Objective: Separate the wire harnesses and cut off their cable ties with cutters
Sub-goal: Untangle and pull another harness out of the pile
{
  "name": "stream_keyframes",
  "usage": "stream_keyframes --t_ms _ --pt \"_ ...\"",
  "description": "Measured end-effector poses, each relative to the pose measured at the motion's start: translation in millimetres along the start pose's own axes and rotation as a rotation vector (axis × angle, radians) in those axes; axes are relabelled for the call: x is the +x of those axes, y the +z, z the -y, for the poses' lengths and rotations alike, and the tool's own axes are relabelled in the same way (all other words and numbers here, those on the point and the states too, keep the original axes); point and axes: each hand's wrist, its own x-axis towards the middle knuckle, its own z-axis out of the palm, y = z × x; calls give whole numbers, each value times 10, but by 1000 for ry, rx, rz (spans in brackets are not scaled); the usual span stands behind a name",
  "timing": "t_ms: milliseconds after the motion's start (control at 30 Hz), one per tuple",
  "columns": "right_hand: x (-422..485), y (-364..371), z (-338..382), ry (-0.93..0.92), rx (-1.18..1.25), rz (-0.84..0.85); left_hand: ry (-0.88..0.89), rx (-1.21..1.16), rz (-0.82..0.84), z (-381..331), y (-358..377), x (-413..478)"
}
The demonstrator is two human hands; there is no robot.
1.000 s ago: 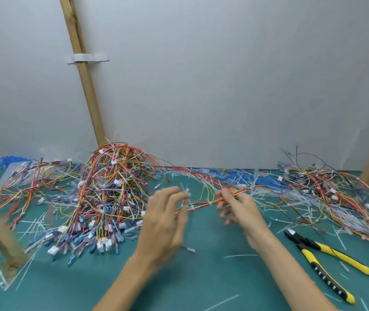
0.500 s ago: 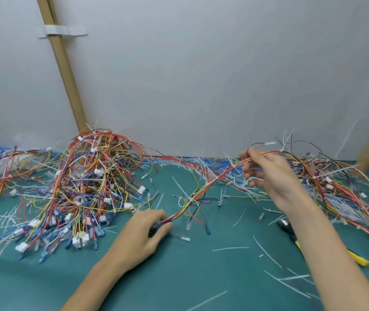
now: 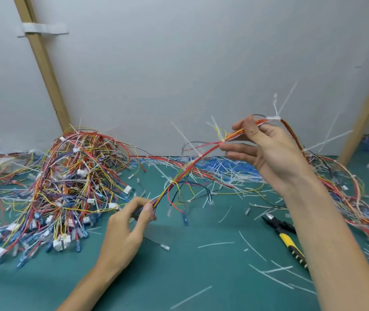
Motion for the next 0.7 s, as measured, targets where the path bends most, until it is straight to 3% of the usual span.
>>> stream_keyframes --t_ms 67,233,400,500,600,700 --pt "-51 92 92 -39 85 47 19 15 5 -62 25 -22" --pt "-138 195 247 -70 120 101 -1 -365 -76 -368 65 -56" --pt "-185 291 204 -20 -27 152 40 -374 160 -641 146 -136" --pt "-178 315 181 -82 -59 110 -42 -509 182 -711 187 -151" --pt "-143 248 224 -178 -32 11 -123 -606 102 -691 112 -76" --pt "-106 177 202 -168 -7 -28 -156 -632 106 -662 9 -13"
